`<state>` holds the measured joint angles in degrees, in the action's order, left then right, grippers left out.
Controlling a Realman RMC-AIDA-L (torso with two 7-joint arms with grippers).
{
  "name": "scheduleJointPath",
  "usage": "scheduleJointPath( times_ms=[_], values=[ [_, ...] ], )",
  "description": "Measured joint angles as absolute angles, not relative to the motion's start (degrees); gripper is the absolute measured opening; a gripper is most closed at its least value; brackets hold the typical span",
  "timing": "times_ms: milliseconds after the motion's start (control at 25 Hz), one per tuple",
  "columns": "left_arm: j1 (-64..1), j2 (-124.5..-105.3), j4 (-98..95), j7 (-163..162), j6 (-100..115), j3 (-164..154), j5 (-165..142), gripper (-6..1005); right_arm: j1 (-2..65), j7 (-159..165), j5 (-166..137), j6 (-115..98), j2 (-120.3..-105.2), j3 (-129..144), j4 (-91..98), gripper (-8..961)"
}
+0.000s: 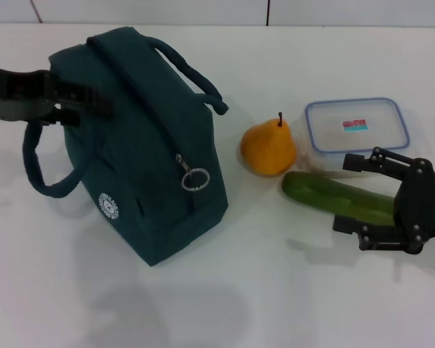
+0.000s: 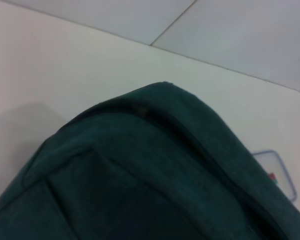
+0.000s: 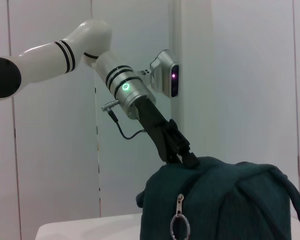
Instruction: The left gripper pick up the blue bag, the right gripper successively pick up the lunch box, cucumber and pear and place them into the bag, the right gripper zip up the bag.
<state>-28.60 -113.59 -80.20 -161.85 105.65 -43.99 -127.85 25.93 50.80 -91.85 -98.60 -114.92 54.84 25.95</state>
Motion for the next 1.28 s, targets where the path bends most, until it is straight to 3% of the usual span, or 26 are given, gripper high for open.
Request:
scheduleJointPath(
  times_ms=[520, 960, 1280],
  values=[
    [-27.3, -114.57, -79.9, -153.2, 101.5, -44.4, -129.9, 590, 25.7, 50.5, -91.8, -98.5, -114.87, 54.2, 25.4, 869],
    [-27.2, -114.39, -78.4, -153.1, 102.6, -44.4, -129.9, 107, 25.9, 50.8, -91.8, -98.3, -114.84, 53.3, 25.5, 869],
    [-27.2, -113.25, -78.1, -152.1, 105.1, -44.0, -129.5, 44, 26.2, 53.1, -91.6, -96.8, -115.02, 52.7, 25.7, 868]
  ],
)
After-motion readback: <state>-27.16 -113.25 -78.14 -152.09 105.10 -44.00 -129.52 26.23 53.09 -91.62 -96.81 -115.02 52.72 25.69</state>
